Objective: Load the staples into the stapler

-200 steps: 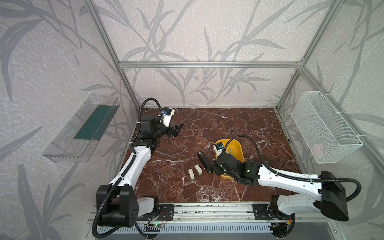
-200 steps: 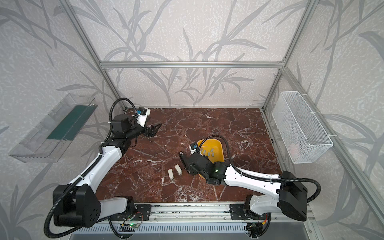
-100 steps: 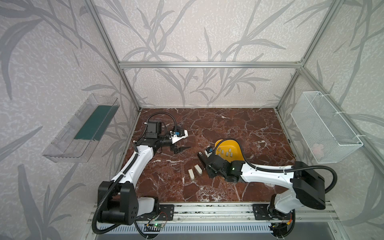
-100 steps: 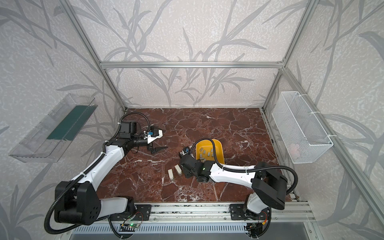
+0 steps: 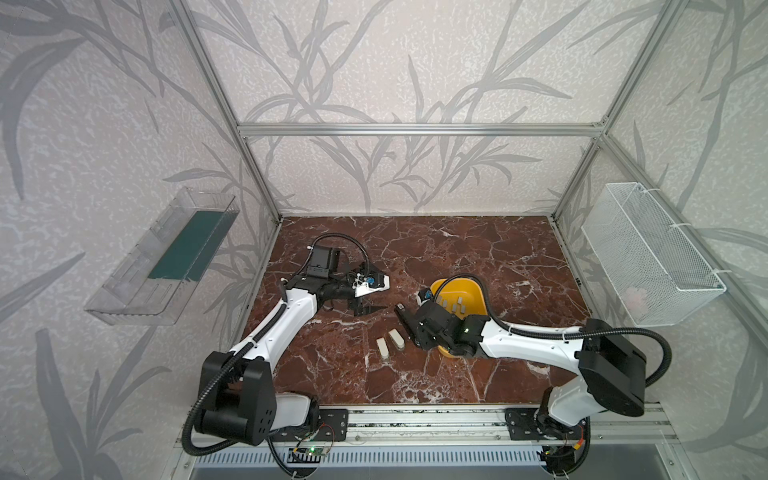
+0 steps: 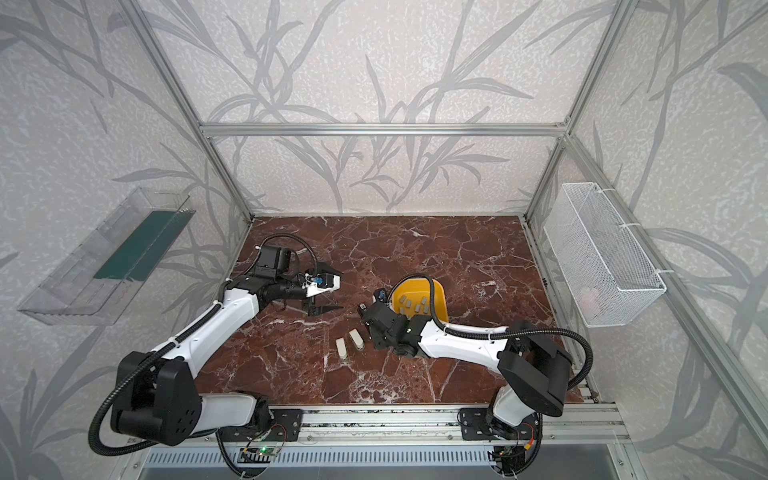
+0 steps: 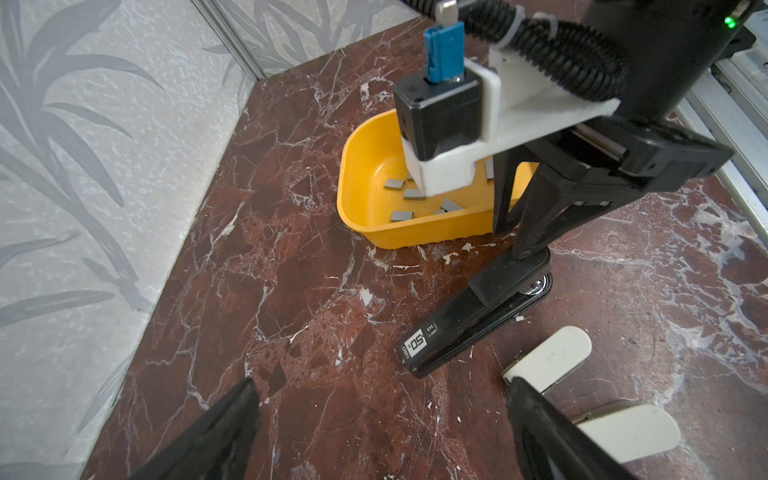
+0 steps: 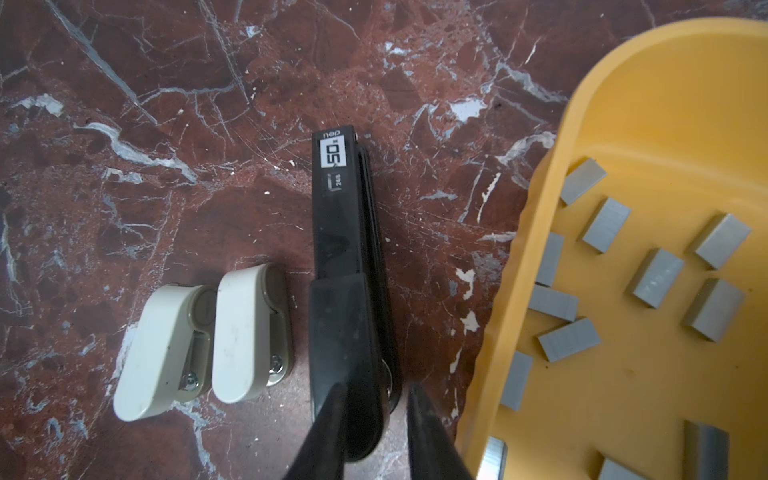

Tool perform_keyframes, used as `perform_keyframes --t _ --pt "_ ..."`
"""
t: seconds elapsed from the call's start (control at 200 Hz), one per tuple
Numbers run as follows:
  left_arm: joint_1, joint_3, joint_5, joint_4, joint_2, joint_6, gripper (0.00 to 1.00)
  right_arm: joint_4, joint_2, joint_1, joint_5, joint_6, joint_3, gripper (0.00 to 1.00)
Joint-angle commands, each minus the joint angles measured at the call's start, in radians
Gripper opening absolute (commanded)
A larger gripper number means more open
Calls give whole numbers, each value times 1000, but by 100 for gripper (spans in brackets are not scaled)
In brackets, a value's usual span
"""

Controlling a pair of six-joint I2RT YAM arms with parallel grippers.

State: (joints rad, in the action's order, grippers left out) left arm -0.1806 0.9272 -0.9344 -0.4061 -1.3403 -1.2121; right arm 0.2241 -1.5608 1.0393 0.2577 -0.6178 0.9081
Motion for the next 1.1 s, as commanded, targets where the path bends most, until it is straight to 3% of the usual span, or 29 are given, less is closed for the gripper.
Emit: perform_keyframes --t 0.0,0.21,0.55,0.695,0.775,0.97,1.095 --pt "-12 21 -1 -59 -8 -46 92 53 -14 -7 11 -45 26 27" --pt "-50 26 -17 -61 -15 -50 91 96 -4 -65 27 -80 20 26" --pt "-113 30 10 -77 -53 -98 89 91 41 -64 70 -74 -2 29" --pt "-167 160 171 -210 -140 -165 86 95 63 -65 98 -58 -2 32" --pt "-168 228 139 -259 -165 -168 84 91 85 -65 91 -36 -3 34" --pt "-194 235 135 -239 -209 -228 84 67 176 -64 98 20 -23 41" --pt "-210 236 101 -259 -232 -225 84 25 272 -64 162 59 -74 49"
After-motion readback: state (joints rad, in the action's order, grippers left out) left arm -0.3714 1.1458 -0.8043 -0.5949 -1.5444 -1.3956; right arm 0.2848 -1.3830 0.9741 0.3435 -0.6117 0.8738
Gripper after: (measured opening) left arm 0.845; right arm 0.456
